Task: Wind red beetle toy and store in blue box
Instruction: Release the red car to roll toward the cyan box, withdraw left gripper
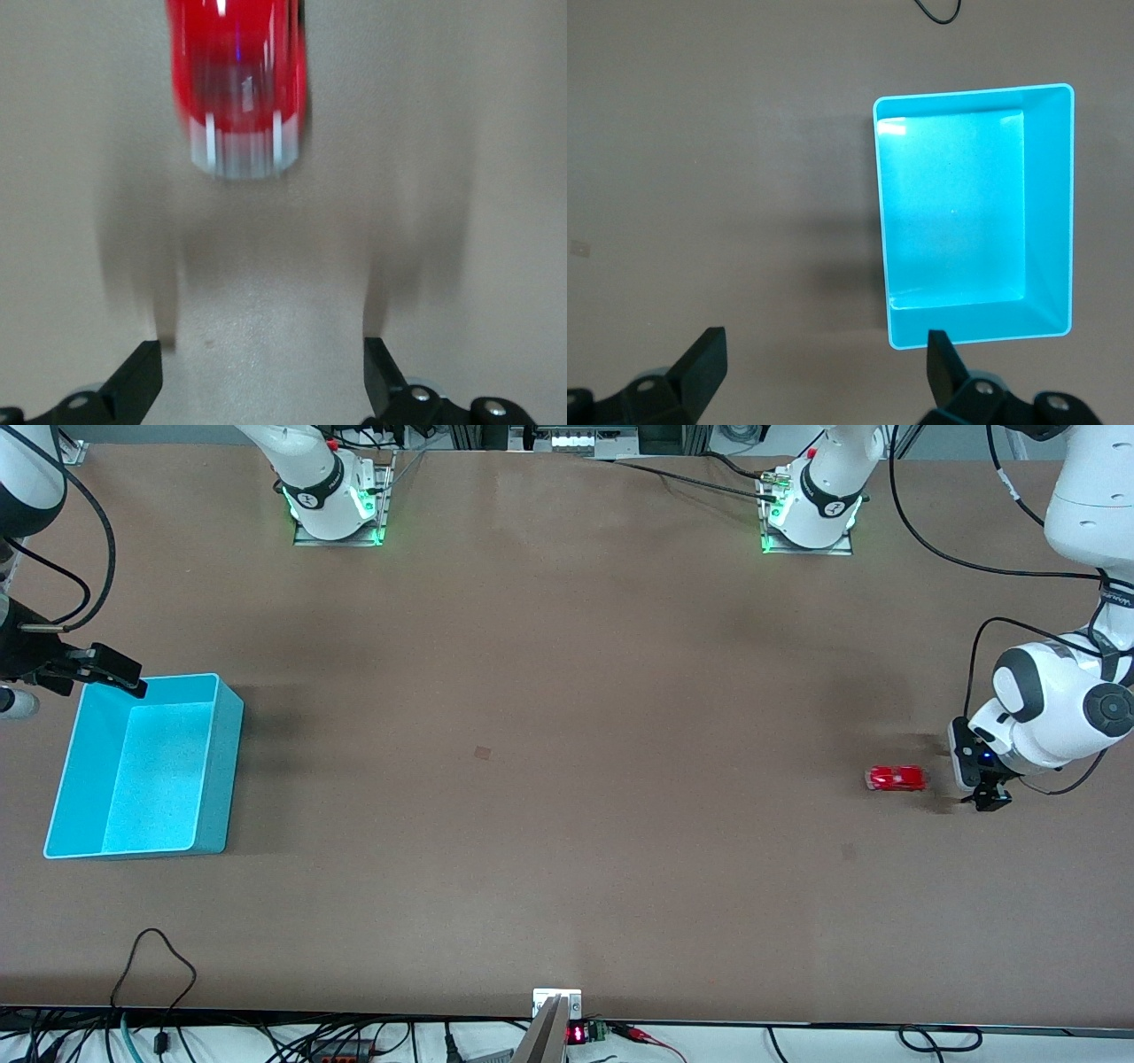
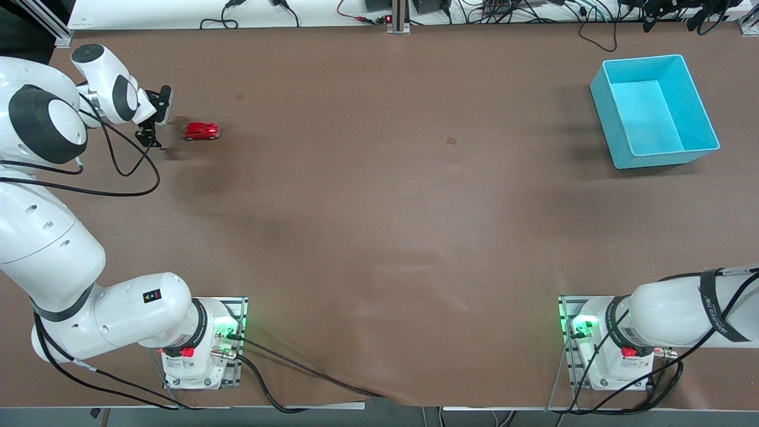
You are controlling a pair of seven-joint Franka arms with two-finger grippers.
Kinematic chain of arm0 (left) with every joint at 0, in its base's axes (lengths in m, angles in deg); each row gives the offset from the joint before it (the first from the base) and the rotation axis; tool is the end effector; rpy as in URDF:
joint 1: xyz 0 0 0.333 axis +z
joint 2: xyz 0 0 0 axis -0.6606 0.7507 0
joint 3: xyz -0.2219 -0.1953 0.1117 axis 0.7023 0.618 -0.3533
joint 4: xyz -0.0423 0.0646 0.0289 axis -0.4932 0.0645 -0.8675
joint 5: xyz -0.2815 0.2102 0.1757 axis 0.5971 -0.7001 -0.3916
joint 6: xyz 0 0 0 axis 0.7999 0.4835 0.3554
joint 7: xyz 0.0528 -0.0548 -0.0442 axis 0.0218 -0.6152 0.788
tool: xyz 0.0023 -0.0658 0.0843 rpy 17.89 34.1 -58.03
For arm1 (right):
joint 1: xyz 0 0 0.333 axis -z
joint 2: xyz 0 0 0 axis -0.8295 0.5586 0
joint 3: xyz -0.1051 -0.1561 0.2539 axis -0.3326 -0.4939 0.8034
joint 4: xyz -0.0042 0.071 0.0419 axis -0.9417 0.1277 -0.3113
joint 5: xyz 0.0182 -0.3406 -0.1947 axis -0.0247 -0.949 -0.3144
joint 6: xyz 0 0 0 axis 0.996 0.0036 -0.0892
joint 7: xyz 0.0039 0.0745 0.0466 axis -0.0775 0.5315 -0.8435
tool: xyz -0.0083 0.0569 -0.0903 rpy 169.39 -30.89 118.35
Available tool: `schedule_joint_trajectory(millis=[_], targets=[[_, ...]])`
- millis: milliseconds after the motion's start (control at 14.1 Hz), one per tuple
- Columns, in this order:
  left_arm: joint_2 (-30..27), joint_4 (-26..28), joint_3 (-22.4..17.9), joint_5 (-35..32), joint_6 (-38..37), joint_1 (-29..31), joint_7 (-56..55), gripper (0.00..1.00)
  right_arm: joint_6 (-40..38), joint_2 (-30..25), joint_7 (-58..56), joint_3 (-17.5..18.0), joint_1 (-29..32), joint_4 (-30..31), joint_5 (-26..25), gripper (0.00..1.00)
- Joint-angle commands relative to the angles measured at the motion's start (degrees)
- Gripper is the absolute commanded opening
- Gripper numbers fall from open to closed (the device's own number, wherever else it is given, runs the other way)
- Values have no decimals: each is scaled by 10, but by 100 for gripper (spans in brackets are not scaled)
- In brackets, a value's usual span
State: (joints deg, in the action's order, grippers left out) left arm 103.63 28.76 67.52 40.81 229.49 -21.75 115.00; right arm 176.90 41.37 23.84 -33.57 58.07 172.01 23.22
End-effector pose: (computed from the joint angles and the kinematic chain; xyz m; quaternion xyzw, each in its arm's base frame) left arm 0.5834 0.2111 0.1708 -0.7067 0.7065 0.0264 0.0272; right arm 0.5892 -0.0433 0.5512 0.9999 -0.0087 0.0065 0.0131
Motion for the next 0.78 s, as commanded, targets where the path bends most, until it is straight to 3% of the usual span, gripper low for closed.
schedule_joint_trajectory(millis=[0,711], targets=[[-13,-11,11,0,-35,2,3,100,-2,-1,-6,0,0,-3,5,100],[-75,-25,8,1,-183,26,0,100,-2,-1,-6,0,1,-3,5,100]])
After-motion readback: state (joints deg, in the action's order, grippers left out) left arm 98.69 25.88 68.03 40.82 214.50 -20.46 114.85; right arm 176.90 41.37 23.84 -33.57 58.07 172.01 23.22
